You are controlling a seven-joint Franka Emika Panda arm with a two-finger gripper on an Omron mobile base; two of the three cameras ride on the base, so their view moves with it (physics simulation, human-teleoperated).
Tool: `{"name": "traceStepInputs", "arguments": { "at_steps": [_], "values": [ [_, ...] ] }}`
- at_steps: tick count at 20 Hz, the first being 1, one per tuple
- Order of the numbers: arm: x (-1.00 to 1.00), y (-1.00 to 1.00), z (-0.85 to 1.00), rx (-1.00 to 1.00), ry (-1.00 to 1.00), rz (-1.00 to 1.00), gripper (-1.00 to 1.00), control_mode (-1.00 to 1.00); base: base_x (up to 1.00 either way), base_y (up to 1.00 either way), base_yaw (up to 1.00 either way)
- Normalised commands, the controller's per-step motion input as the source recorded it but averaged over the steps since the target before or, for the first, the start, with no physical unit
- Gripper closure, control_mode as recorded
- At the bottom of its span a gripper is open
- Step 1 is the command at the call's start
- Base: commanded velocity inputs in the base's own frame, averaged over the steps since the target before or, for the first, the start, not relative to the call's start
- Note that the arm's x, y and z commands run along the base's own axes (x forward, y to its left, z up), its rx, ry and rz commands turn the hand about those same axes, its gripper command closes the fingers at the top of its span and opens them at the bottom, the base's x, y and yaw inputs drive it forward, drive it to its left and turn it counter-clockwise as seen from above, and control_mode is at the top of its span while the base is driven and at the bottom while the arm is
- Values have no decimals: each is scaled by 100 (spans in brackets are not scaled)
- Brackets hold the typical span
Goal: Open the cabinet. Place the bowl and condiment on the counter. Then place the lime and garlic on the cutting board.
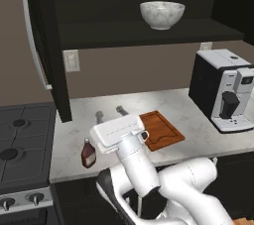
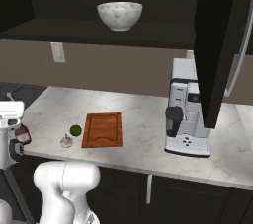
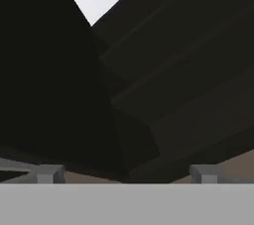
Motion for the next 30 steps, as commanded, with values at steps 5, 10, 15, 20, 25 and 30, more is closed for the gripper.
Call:
{"name": "traceStepInputs", "arguments": {
  "at_steps": [5,10,15,20,25,30],
  "values": [
    [-57,-77,42,5,25,-10,-100,-100,0,0,0],
    [-37,-33,49,0,40,-18,-100,-100,0,0,0],
    [-19,-16,43,0,49,-19,-100,-100,0,0,0],
    [-15,-20,23,-1,56,-19,-100,-100,0,0,0],
    [-14,-18,23,0,55,-17,-100,-100,0,0,0],
    [-17,-14,39,0,33,-3,-100,-100,0,0,0]
  ]
}}
